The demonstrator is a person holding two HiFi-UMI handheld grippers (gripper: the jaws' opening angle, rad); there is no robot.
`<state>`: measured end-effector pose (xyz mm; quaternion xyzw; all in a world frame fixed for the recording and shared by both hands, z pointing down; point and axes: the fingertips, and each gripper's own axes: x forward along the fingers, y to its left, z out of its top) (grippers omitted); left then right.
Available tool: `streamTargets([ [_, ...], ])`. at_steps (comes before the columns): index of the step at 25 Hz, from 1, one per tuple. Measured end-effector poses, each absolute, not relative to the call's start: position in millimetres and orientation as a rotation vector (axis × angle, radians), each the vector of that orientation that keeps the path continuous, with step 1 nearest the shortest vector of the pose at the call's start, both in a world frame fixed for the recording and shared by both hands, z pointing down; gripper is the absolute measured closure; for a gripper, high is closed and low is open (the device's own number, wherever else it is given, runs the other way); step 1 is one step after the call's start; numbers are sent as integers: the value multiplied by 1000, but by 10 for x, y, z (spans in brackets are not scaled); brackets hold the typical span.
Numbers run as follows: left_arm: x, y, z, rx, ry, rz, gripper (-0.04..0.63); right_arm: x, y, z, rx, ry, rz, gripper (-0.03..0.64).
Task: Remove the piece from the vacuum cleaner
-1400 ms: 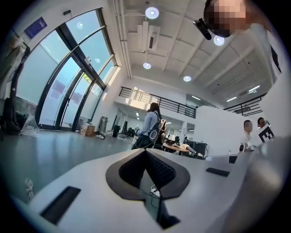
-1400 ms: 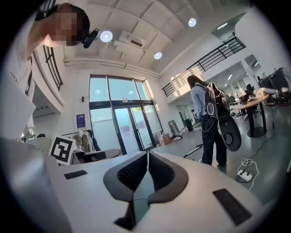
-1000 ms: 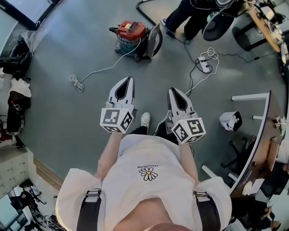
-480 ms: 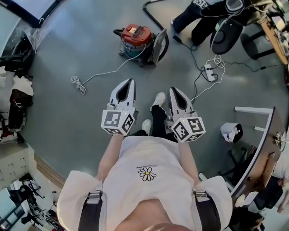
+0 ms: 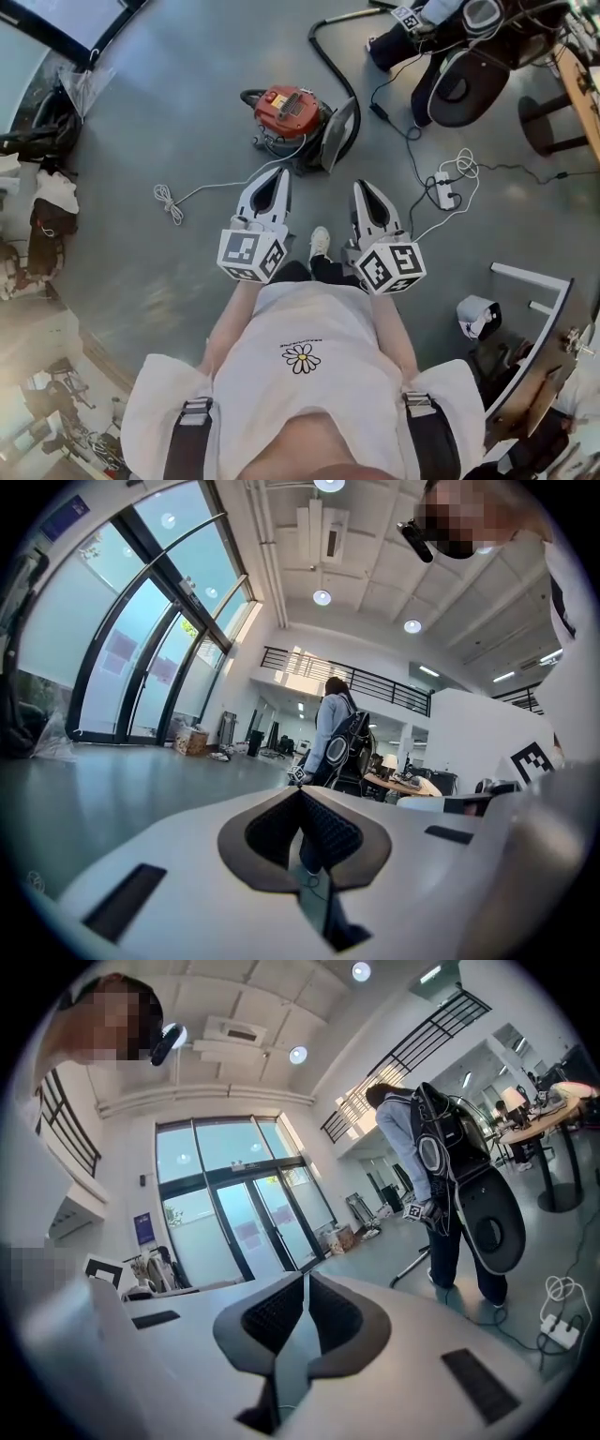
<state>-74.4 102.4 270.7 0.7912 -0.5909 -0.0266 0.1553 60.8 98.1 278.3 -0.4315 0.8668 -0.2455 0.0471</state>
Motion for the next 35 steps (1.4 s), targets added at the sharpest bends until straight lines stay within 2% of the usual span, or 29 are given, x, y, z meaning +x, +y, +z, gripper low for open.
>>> streamTargets([
  [12, -971, -528, 2957, 2247, -1649, 11, 591, 447, -548, 2967, -1409, 2613, -848, 603],
  [18, -1183, -1314, 3452, 2251, -1546, 198, 591, 258, -1198, 3145, -1533, 2569, -877, 603],
  [21, -1245, -1654, 4014, 2241, -1476, 359, 591, 178, -1466, 3523, -1595, 2546, -925, 603],
  [26, -1228, -2031, 5511, 2114, -1272, 702, 591, 100, -1850, 4586, -1713, 2514, -1098, 603],
  [31, -1237, -2303, 6668, 1966, -1193, 871, 591, -7, -2202, 5493, -1774, 2662, -1122, 601],
  [32, -1239, -2361, 6828, 1952, -1193, 895, 591, -41, -2244, 5660, -1750, 2703, -1142, 584],
  [33, -1240, -2424, 6965, 1943, -1193, 917, 591, -74, -2273, 5848, -1720, 2735, -1186, 519],
  [35, -1232, -2524, 7187, 1925, -1193, 947, 591, -117, -2272, 6274, -1671, 2768, -1339, 452],
])
